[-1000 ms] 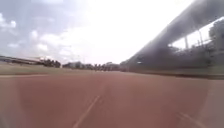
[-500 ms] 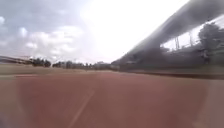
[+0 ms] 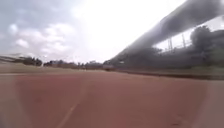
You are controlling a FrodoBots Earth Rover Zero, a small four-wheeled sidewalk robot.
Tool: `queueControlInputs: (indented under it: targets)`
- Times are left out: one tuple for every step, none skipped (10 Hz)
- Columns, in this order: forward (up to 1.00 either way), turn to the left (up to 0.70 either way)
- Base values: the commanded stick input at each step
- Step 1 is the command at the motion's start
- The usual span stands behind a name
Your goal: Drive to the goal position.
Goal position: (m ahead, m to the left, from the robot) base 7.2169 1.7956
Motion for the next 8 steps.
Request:
queueControlInputs:
  targets:
    - [0.70,0.00]
    - [0.70,0.00]
    - [0.70,0.00]
    - [0.70,0.00]
    - [0.70,0.00]
    - [0.70,0.00]
    - [0.70,0.00]
    - [0.70,0.00]
